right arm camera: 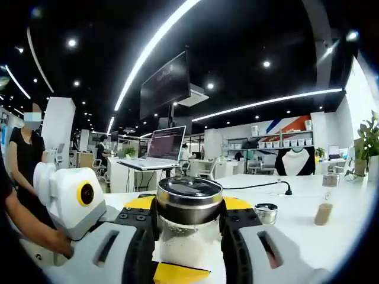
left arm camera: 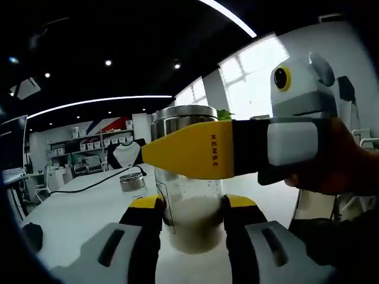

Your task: Rotate the seasoning bottle until the label or dispensing opening points toward the visible target arrow and the bottle remains upright within the marked orientation range

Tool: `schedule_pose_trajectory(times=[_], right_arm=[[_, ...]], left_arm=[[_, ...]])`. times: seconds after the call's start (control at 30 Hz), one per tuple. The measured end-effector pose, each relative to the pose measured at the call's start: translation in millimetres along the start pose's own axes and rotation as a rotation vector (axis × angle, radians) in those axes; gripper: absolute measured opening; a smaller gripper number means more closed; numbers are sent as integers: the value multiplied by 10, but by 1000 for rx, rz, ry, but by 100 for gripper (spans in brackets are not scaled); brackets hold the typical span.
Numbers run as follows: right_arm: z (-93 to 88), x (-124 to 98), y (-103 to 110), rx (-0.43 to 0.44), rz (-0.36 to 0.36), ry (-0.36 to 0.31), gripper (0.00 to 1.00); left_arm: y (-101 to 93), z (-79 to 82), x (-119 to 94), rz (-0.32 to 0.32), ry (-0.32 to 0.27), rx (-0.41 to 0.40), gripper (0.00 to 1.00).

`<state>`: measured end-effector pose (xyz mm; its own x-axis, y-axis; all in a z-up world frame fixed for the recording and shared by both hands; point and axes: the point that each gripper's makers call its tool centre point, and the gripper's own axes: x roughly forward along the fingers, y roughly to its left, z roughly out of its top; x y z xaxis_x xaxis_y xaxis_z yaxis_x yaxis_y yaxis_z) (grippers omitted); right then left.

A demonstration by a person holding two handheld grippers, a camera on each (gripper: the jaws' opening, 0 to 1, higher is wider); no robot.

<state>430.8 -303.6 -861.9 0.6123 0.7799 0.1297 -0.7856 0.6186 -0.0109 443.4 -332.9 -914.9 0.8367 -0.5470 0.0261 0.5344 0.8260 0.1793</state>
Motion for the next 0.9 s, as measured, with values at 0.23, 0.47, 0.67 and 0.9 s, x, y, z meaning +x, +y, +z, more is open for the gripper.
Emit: schedule_pose_trajectory(times=[0.23, 0.47, 0.67, 0.9], right_arm=[[-3, 40, -68, 59, 0, 7, 40], [26, -23, -50, 32, 78, 31, 40], [76, -128, 54, -15, 211, 34, 40], [225, -328, 195, -6, 378, 2, 40]], left_arm=[[27, 1, 3, -28, -12, -35, 43], [-74, 64, -4, -176, -46, -77, 43], [-205, 129, -62, -321, -64, -102, 42], [-387, 277, -178, -463, -120, -126, 42]])
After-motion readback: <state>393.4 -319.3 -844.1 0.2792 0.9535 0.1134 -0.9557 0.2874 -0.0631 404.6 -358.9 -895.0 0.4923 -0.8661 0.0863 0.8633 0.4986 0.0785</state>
